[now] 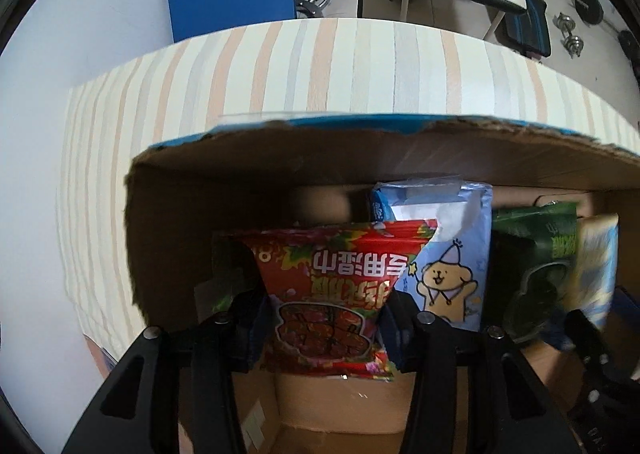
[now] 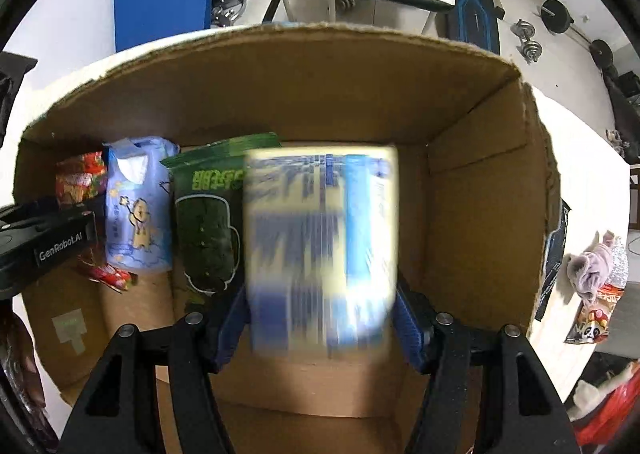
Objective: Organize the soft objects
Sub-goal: 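Carry both items into the box and open both tools to release, then grasp the black bag with the left tool while the right grasps the lilac plush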
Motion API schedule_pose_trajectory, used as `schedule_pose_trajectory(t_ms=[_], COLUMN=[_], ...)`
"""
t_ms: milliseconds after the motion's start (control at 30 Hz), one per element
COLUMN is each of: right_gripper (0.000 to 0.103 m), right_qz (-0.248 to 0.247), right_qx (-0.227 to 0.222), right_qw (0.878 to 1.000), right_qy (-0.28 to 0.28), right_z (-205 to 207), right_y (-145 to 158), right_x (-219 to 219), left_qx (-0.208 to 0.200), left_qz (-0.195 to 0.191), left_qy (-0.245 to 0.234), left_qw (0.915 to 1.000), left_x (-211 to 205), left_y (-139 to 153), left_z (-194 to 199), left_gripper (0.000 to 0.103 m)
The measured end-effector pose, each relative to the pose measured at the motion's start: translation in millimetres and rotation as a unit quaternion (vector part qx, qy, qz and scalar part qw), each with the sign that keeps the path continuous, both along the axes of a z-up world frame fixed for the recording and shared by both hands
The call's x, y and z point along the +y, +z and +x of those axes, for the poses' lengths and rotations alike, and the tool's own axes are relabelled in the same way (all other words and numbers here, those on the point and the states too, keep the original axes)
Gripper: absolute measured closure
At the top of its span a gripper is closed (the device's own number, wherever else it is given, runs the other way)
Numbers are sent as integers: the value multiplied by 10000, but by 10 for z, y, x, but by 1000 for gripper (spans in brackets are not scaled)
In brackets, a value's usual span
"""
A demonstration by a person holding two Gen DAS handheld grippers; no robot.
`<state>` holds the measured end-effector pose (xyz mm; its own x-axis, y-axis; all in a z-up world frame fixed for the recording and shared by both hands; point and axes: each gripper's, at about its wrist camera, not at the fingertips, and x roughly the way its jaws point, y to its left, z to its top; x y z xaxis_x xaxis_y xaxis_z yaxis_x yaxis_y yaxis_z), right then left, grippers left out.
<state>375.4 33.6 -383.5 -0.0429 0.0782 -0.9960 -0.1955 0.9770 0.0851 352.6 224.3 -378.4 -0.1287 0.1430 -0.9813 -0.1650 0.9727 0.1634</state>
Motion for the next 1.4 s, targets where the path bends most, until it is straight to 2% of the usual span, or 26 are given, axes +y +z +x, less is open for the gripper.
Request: schedule_pose_trajectory(t_ms=[67,133,200,233,267,333,667,867,1033,1200,1400], right_gripper=[23,18,18,12,9,1,0,0,0,0,0], right_qz=[47,116,119,124,142,161,316,574,637,767,1017], right_qx=[-51,-87,-137,-148,-144,-125,-420,-664,-942,-1129,-1261], right_qw=[10000,9999,9998,9998,9998,9998,9985,9961,9935,9906,9868], right_qy=[-32,-32,-8,2,17,69,183,93,70,84,49], right_z=[1,-15,-30,-40,-65,-141,-676,-1127,-1413,-1653,-1752], right_y=[49,125,183,216,232,312,686,923,1152,1403,1632], right_x=[-21,-28,-39,-37,-35,-35,-126,-301,-448,-559,-677], left_qx=[-55,-194,-303,-407,-472,-652,-1244,-1456,-1773,-1967,-2227], left_qz=[-133,-264,-299,-334,-342,-340,-546,-398,-227,-239,-192], left_qy=[58,89,90,79,81,87,144,16,31,118,64], left_qw=[9999,9994,9991,9986,9983,9973,9906,9885,9839,9801,9747], left_x=[9,-9,-31,-51,-55,-83,-261,-451,-558,-621,-762], left_y=[88,227,337,429,491,632,1046,1204,1450,1649,1952], left_z=[-5,-32,-64,-100,-135,-224,-886,-1319,-1675,-1872,-1898], left_gripper=[52,51,40,25,15,10,9,9,9,9,9])
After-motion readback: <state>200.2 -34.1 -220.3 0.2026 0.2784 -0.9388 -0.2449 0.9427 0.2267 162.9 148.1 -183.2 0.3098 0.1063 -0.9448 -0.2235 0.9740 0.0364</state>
